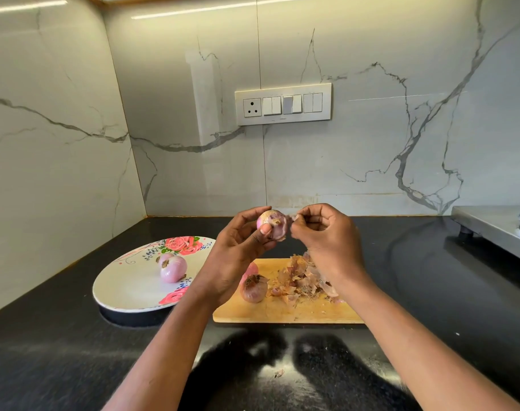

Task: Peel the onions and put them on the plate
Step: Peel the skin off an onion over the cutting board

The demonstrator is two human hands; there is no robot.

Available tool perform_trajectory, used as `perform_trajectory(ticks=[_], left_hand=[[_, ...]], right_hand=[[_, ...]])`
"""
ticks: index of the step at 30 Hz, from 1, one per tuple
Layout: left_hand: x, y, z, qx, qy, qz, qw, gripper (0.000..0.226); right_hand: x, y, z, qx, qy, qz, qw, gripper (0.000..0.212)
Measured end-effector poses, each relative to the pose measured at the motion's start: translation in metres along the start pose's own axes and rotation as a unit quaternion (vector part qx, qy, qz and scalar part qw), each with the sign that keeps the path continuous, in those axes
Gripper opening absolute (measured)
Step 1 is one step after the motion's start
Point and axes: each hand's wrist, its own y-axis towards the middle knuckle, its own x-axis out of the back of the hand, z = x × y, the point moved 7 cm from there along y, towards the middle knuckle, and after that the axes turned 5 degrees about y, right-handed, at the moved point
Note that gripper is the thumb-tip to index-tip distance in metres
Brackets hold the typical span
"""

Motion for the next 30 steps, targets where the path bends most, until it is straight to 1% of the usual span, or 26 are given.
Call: perform_trajectory(ticks=[2,3,4,6,7,8,9,10,12,13,14,16,18,19,25,30], left_hand=[[0.003,0.0,-0.001,0.0,-0.024,-0.008,1.0,0.046],[0.005,0.0,-0.002,-0.001,-0.026,-0.011,1.0,0.045],[0.005,0.0,-0.003,-0.003,-0.017,-0.015,1.0,0.045],[0.006,-0.001,-0.003,-0.005,0.015,-0.02,1.0,0.044],[0.006,-0.001,-0.003,-0.004,0.028,-0.022,0.999,0.044],[0.007,-0.001,-0.003,-0.002,0.035,-0.025,0.999,0.044],[0.008,-0.001,-0.002,0.0,0.036,-0.028,0.999,0.045],[0.009,-0.001,-0.001,0.002,0.037,-0.031,0.999,0.046],[0.01,-0.001,0.0,0.005,0.041,-0.032,0.999,0.047],[0.009,-0.001,0.001,0.007,0.044,-0.029,0.999,0.048],[0.008,-0.001,0.001,0.009,0.048,-0.027,0.998,0.048],[0.007,0.0,0.003,0.012,0.054,-0.024,0.998,0.048],[0.005,0.0,0.004,0.013,0.061,-0.024,0.998,0.051],[0.005,0.0,0.004,0.013,0.067,-0.023,0.997,0.052],[0.004,-0.001,0.004,0.003,0.113,-0.015,0.993,0.047],[0.004,-0.001,0.004,0.001,0.135,-0.018,0.991,0.049]], right_hand=[[0.01,0.004,-0.005,-0.03,0.023,-0.026,0.999,0.007],[0.013,0.006,-0.008,-0.042,0.023,-0.018,0.999,0.005],[0.014,0.007,-0.01,-0.054,0.007,0.016,0.998,0.002],[0.006,0.005,-0.019,-0.076,-0.076,0.131,0.985,0.006],[0.001,0.003,-0.024,-0.081,-0.132,0.185,0.97,0.009],[-0.003,0.001,-0.028,-0.076,-0.189,0.221,0.954,0.013],[-0.006,-0.001,-0.03,-0.062,-0.234,0.241,0.94,0.016],[-0.007,-0.001,-0.028,-0.045,-0.255,0.244,0.934,0.018],[-0.006,0.002,-0.023,-0.025,-0.233,0.221,0.947,0.009],[-0.005,0.003,-0.019,-0.024,-0.204,0.21,0.956,0.008],[-0.004,0.005,-0.018,-0.028,-0.166,0.2,0.965,0.013],[-0.004,0.006,-0.015,-0.052,-0.069,0.185,0.979,0.018],[-0.008,0.004,-0.012,-0.068,-0.005,0.18,0.981,0.023],[-0.01,0.003,-0.011,-0.066,0.006,0.18,0.981,0.026],[-0.012,-0.001,-0.008,0.013,-0.055,0.153,0.987,0.025],[-0.01,-0.002,-0.006,0.083,-0.104,0.145,0.98,0.02]])
